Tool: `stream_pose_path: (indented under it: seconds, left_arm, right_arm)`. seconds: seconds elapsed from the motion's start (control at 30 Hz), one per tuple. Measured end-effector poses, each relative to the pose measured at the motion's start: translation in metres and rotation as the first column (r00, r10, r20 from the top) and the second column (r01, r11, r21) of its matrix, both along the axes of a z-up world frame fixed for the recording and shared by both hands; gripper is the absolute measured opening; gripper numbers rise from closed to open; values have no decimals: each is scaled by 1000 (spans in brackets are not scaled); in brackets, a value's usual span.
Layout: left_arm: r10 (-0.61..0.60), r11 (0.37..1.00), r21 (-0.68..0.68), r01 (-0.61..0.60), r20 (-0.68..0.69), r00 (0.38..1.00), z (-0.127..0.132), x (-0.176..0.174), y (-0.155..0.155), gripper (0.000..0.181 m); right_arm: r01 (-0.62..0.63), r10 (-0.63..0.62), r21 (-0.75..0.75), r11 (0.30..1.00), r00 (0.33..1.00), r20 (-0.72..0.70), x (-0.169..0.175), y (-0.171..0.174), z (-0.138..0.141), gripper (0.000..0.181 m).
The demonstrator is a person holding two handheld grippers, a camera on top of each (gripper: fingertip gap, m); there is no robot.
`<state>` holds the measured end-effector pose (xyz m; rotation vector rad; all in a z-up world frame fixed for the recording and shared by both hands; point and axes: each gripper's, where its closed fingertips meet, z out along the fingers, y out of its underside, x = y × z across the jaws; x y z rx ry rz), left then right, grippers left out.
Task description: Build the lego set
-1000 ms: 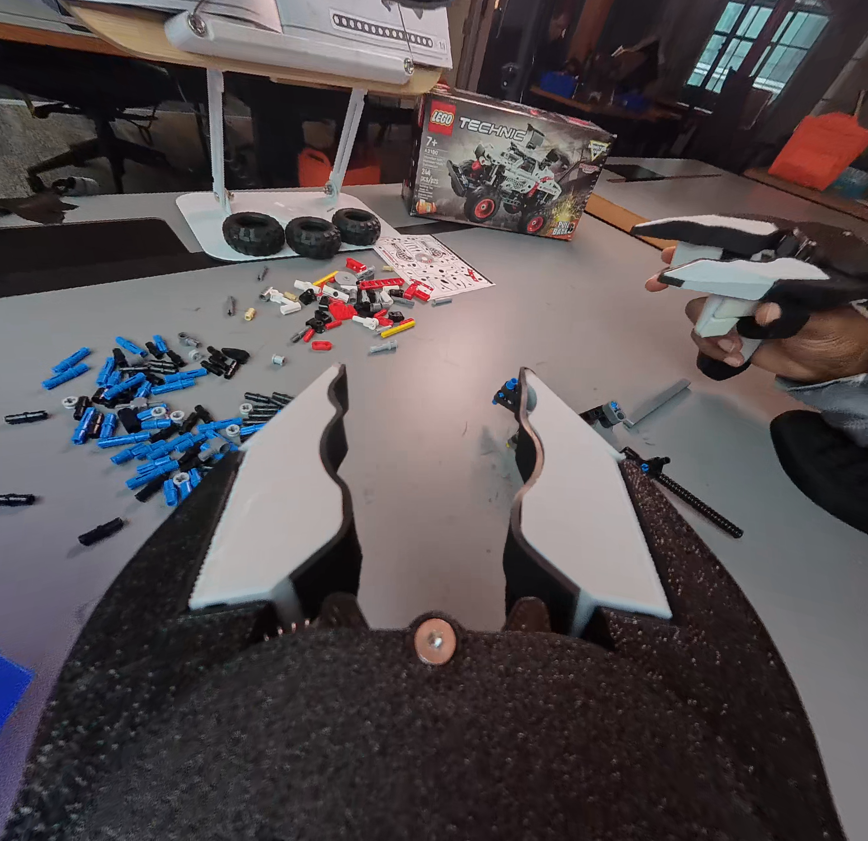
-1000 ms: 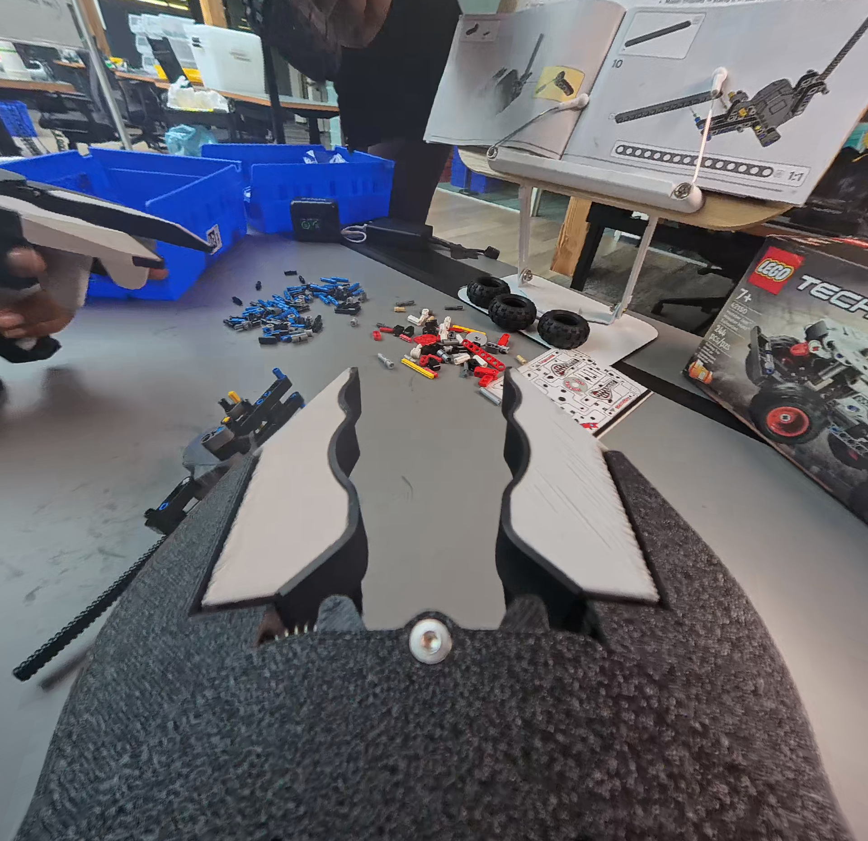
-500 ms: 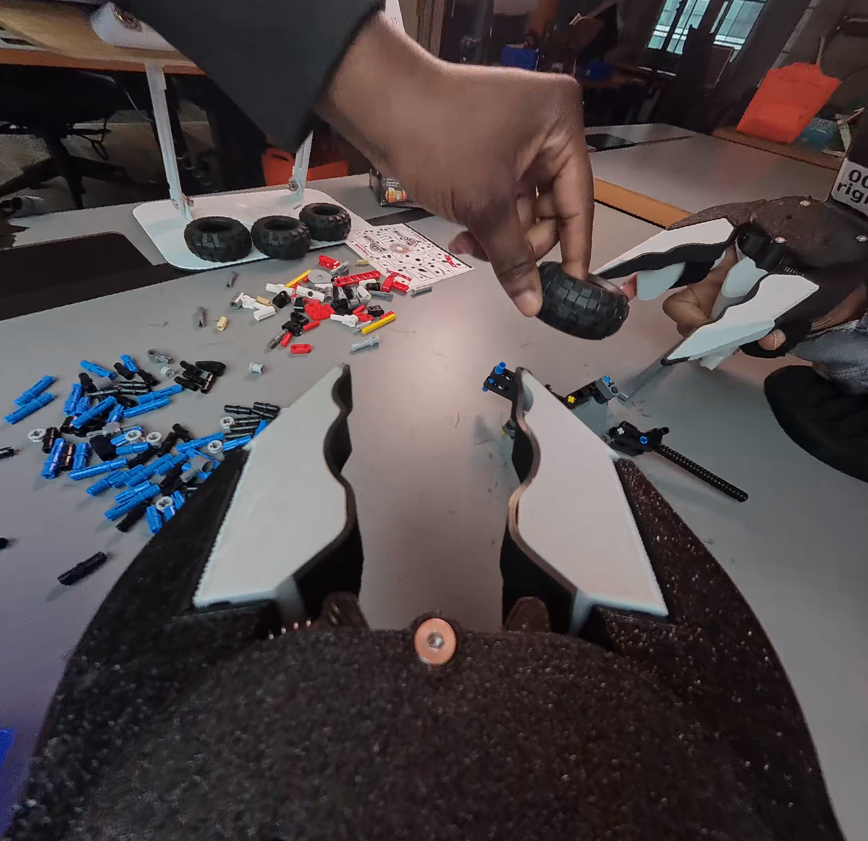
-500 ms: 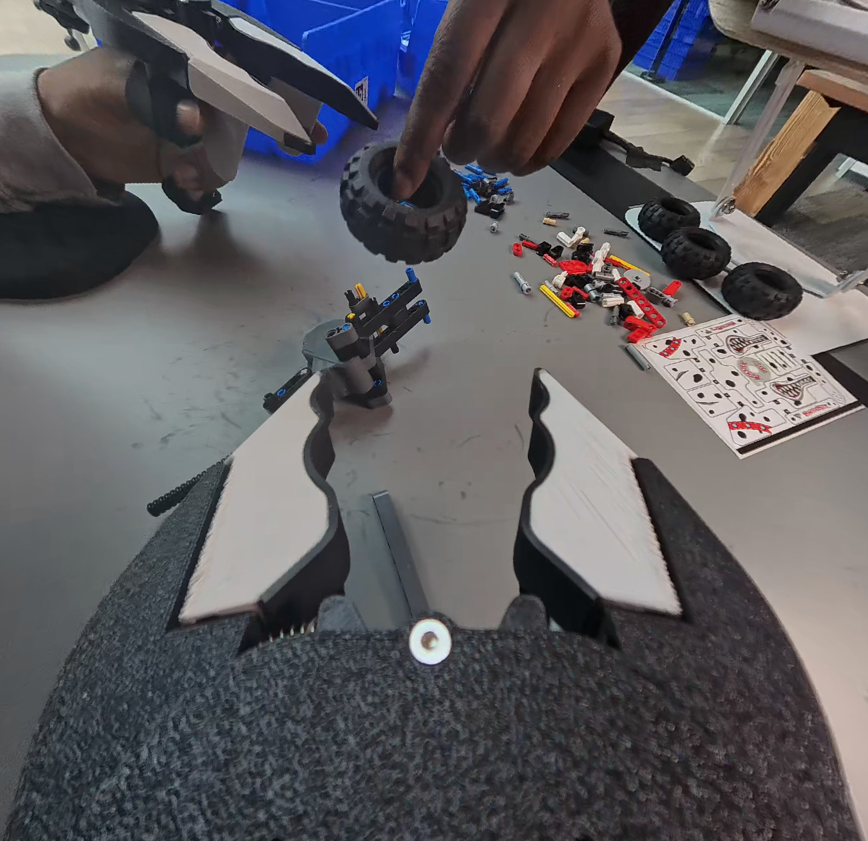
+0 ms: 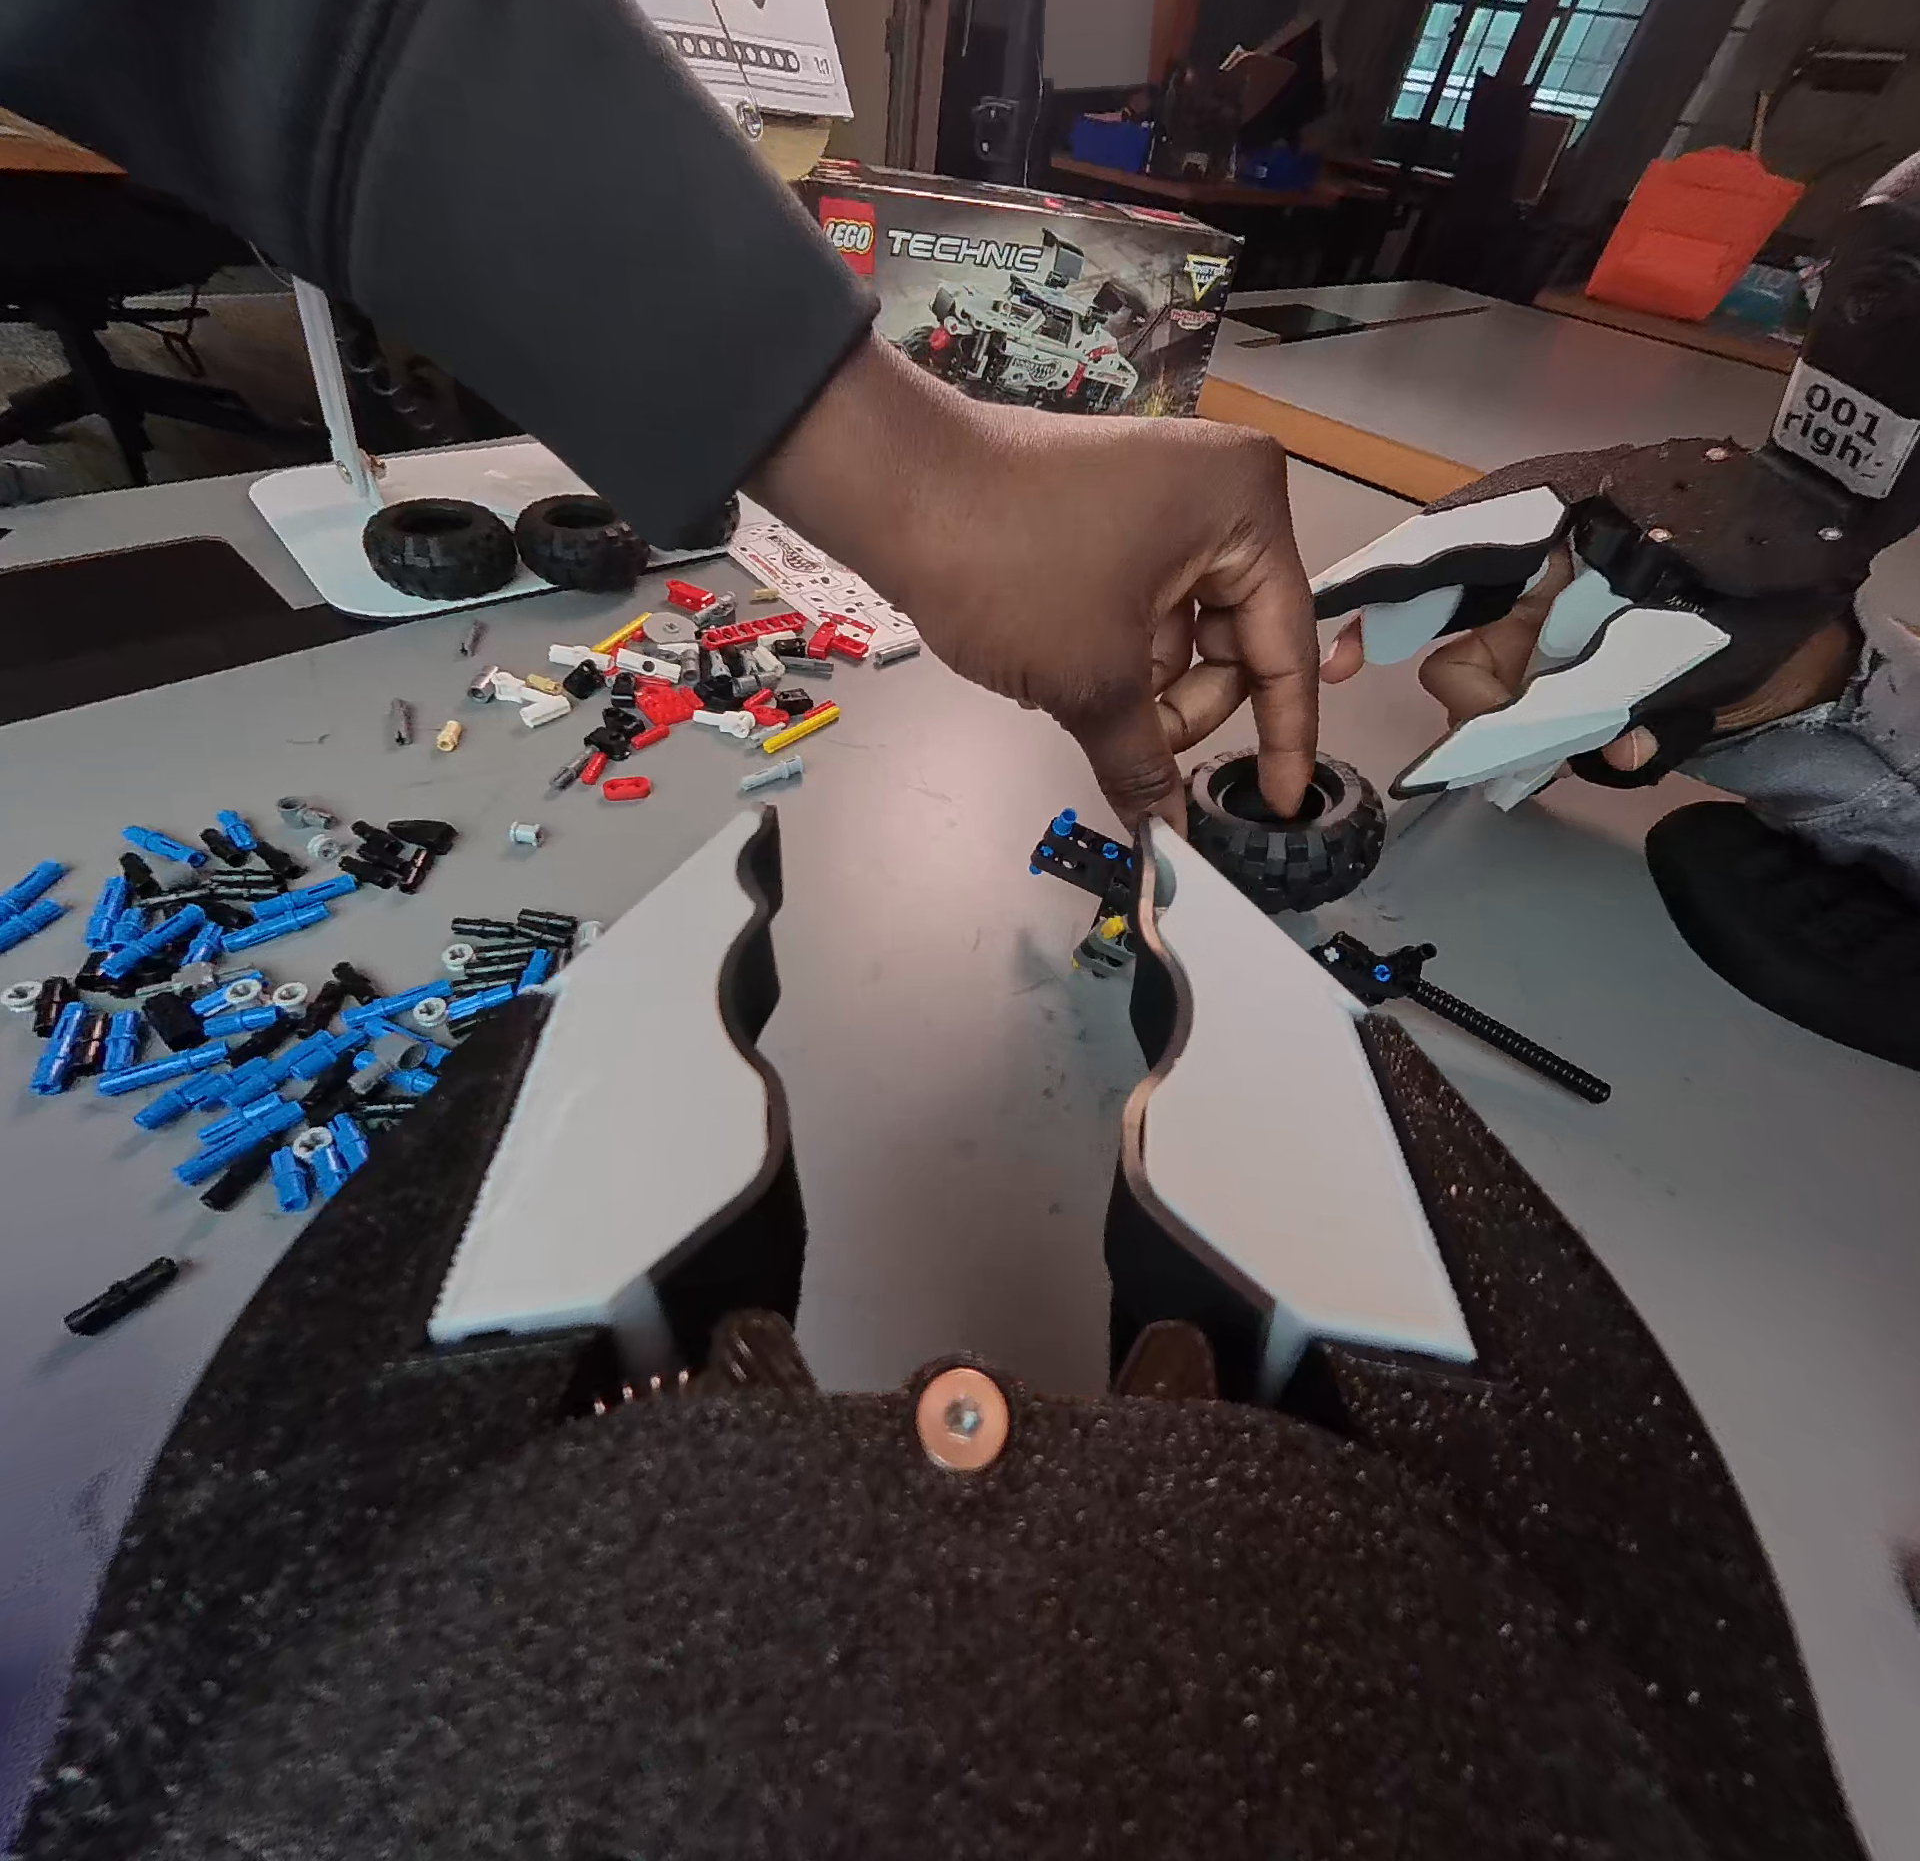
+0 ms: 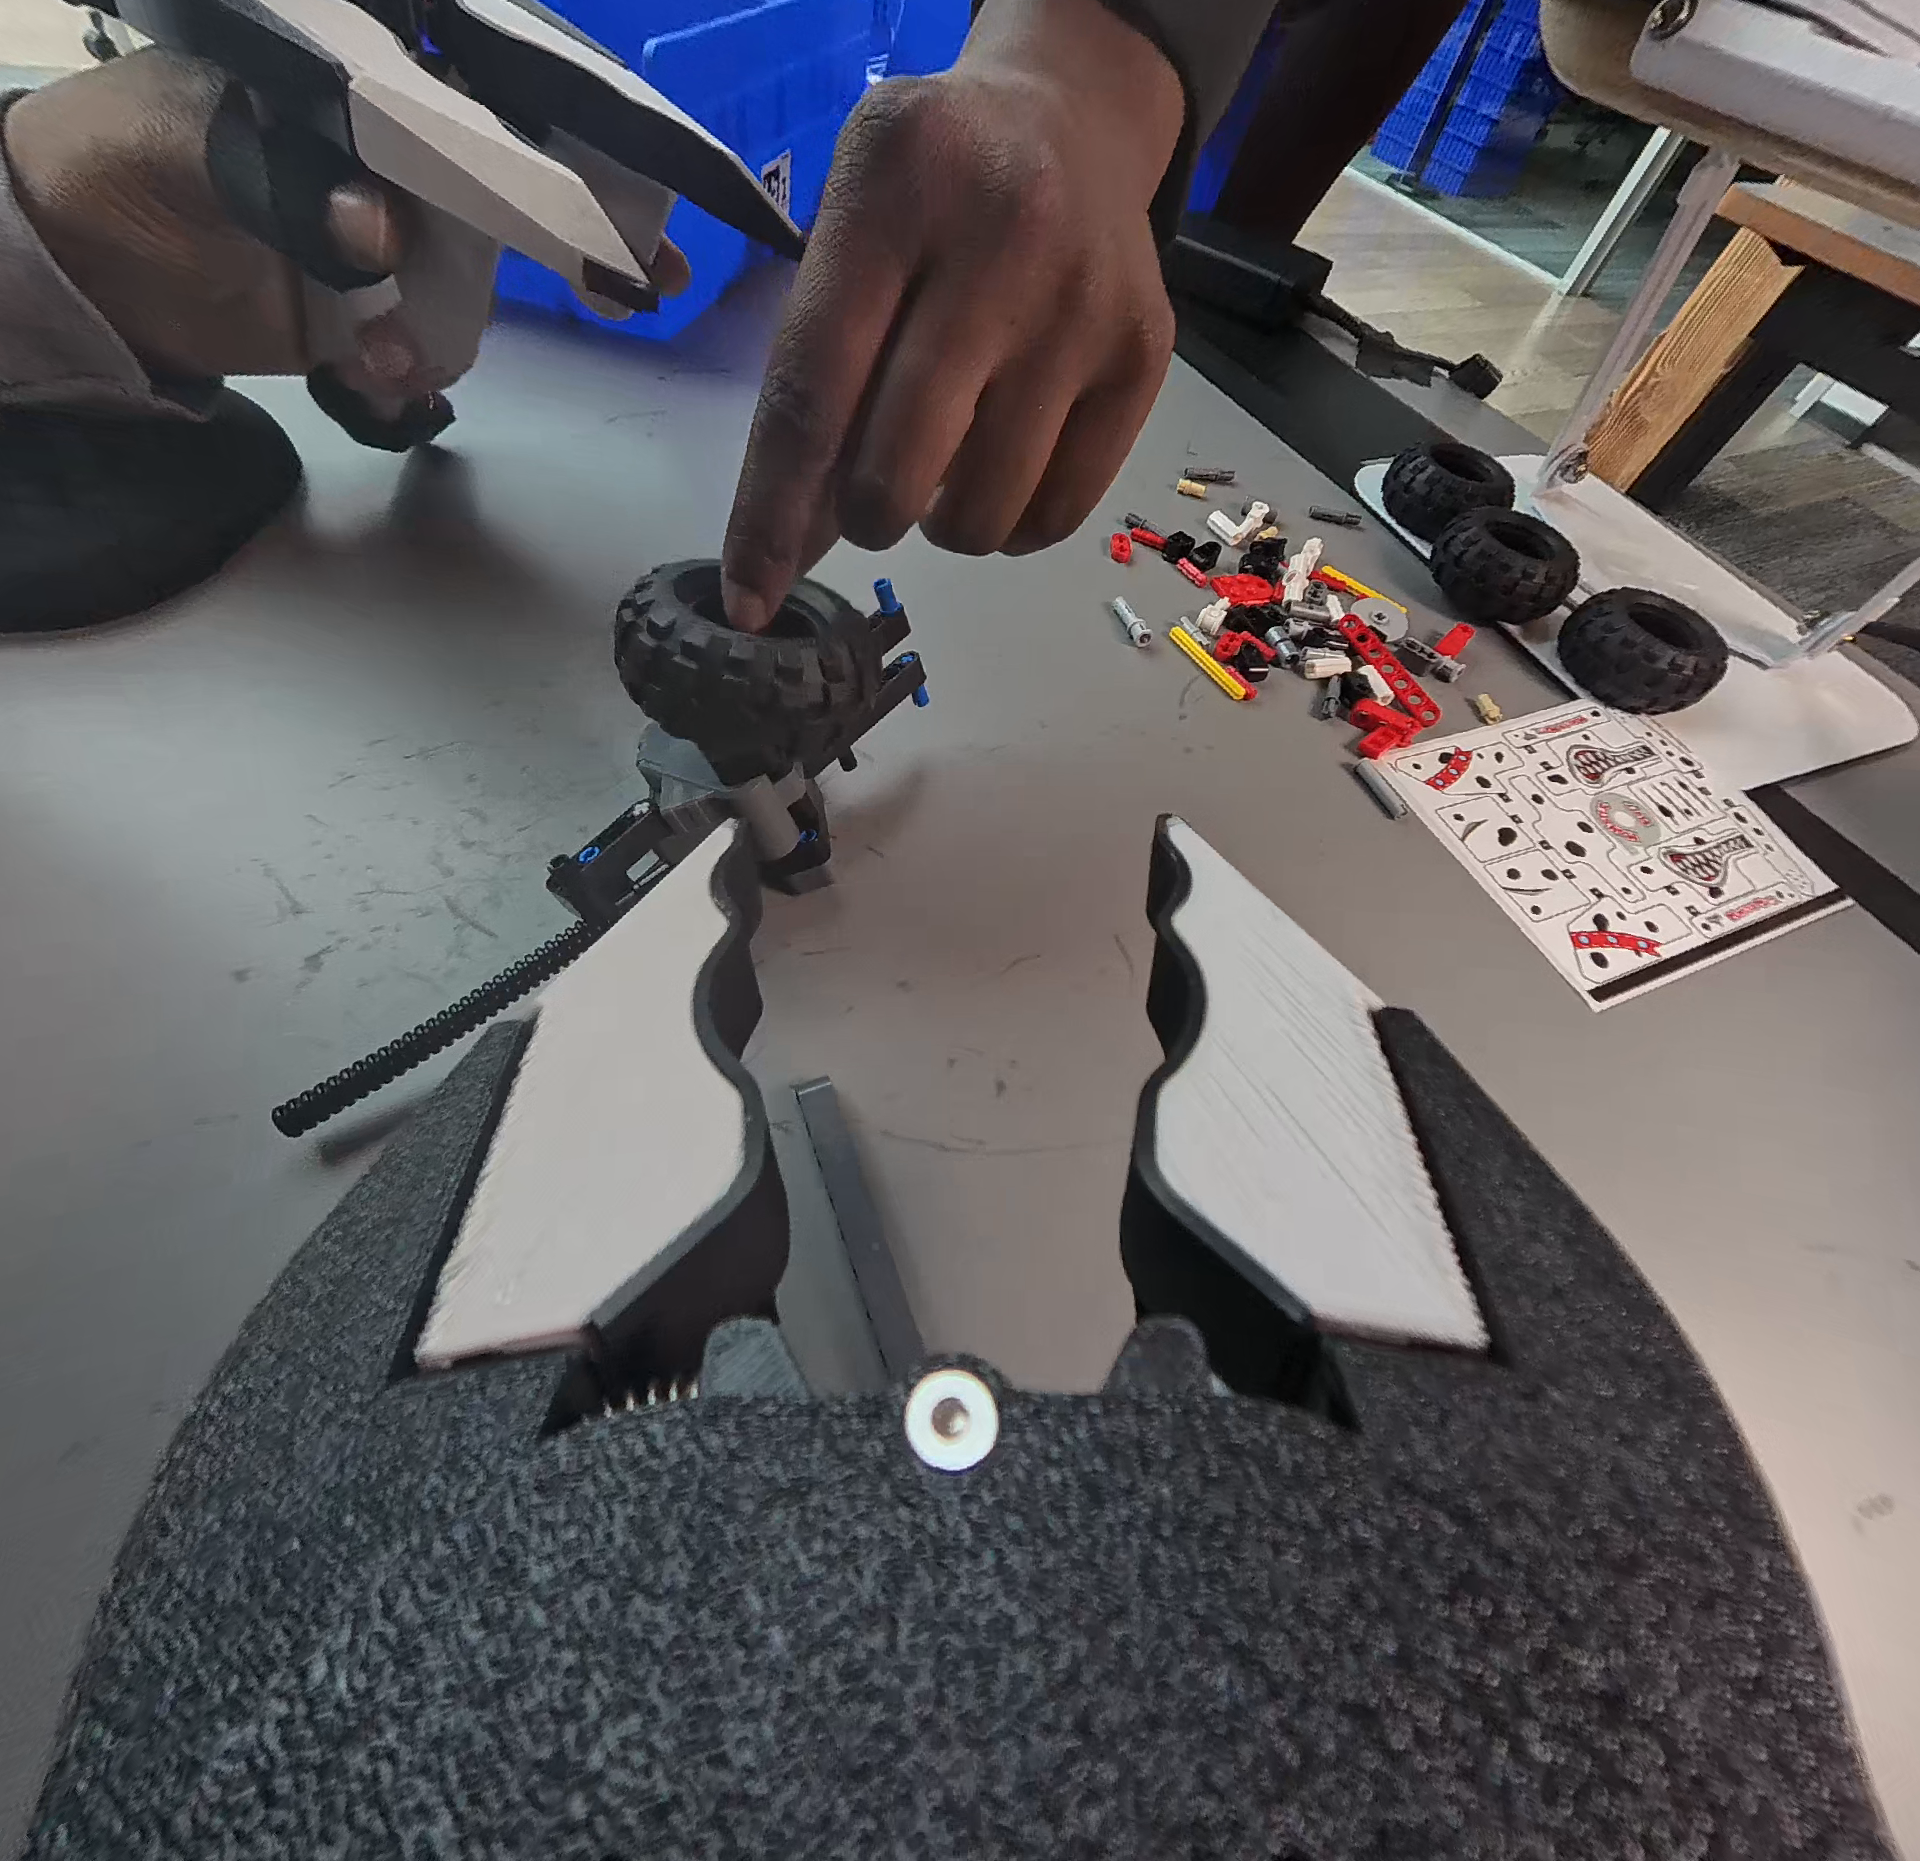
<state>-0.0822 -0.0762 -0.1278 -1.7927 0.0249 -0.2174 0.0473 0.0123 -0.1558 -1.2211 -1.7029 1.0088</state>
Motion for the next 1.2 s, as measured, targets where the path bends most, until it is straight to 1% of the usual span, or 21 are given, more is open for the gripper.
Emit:
stream_pose_path:
  seconds: [0.13,0.27,0.43,0.53,0.63,0.8,0.9,0.97,1.07,1.2]
  left_arm:
    - [6,1000,-5,-6,9,1000,1,0,-1,68]
    - [6,1000,-11,-6,4,1000,1,1,-1,71]
    - [-9,1000,11,9,-18,1000,10,8,-4,71]
    - [-3,1000,18,4,-41,999,13,9,-5,71]
    - [-12,1000,27,12,-20,1000,16,10,-6,71]
    - [-17,999,46,18,-15,1000,22,12,-9,71]
    - [-16,999,41,17,-14,1000,21,11,-8,71]
    - [-21,999,37,21,-4,1000,19,12,-8,71]
    - [-27,999,26,27,3,1000,15,13,-6,70]
    - [-26,1000,-1,26,-5,1000,8,13,-4,70]
  right_arm:
    - [39,-38,18,999,998,-48,-1,7,9,76]
    - [63,-66,-29,998,995,-77,-2,13,13,76]
    - [15,-15,-20,1000,999,-32,0,5,3,68]
    - [9,-9,-14,1000,1000,-10,0,4,-3,66]
    - [38,-38,-3,999,999,39,2,14,-12,65]
    - [137,-147,77,987,980,132,14,44,-26,66]
    - [175,-195,116,978,962,191,29,63,-29,70]
    - [203,-223,122,971,958,181,37,73,-24,68]
    - [208,-224,110,972,960,167,41,75,-21,65]
    - [156,-178,130,979,969,173,38,63,-23,65]
